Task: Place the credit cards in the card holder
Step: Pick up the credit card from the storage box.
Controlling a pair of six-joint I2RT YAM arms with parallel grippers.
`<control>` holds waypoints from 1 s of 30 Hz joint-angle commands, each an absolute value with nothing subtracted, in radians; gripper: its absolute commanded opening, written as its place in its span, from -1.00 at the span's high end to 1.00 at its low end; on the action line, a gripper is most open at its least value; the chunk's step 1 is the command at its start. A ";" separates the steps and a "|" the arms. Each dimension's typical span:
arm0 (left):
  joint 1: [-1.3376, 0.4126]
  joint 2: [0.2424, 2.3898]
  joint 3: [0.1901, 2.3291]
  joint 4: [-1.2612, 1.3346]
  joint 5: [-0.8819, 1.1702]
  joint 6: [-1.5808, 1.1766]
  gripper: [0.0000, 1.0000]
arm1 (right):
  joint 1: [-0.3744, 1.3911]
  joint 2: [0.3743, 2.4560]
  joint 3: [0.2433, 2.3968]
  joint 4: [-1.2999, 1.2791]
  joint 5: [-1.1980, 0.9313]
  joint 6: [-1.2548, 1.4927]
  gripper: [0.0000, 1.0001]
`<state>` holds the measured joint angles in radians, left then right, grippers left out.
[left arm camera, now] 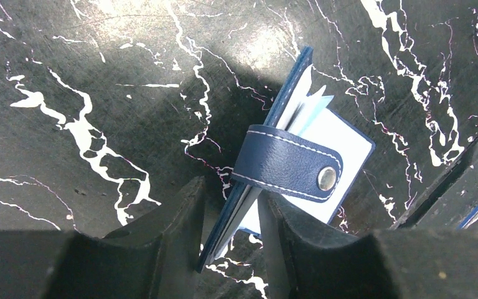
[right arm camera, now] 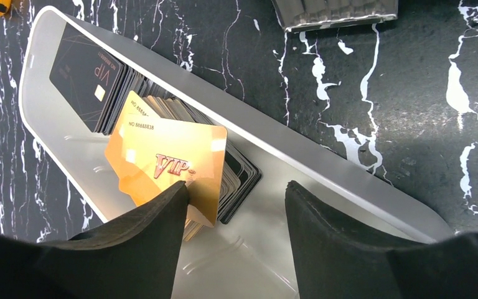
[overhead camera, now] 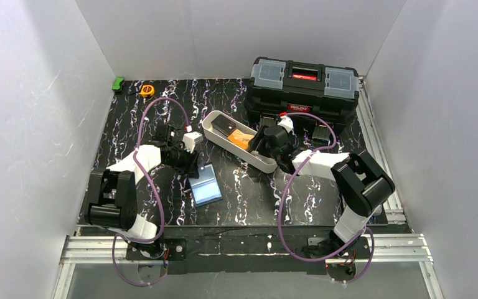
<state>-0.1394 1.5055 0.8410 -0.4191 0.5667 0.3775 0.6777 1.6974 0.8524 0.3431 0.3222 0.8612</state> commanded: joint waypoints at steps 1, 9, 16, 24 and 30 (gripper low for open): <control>-0.146 1.487 0.871 -0.438 0.613 0.371 0.32 | 0.671 1.668 0.863 0.360 0.301 0.854 -0.27; -0.146 1.480 0.882 -0.458 0.625 0.371 0.39 | 0.665 1.647 0.854 0.382 0.265 0.874 0.08; -0.147 1.476 0.879 -0.462 0.639 0.373 0.49 | 0.662 1.613 0.836 0.402 0.236 0.880 0.35; -0.147 1.470 0.885 -0.469 0.647 0.370 0.59 | 0.654 1.612 0.826 0.421 0.206 0.901 0.61; -0.147 1.466 0.889 -0.481 0.663 0.370 0.66 | 0.651 1.607 0.820 0.383 0.213 0.891 -0.10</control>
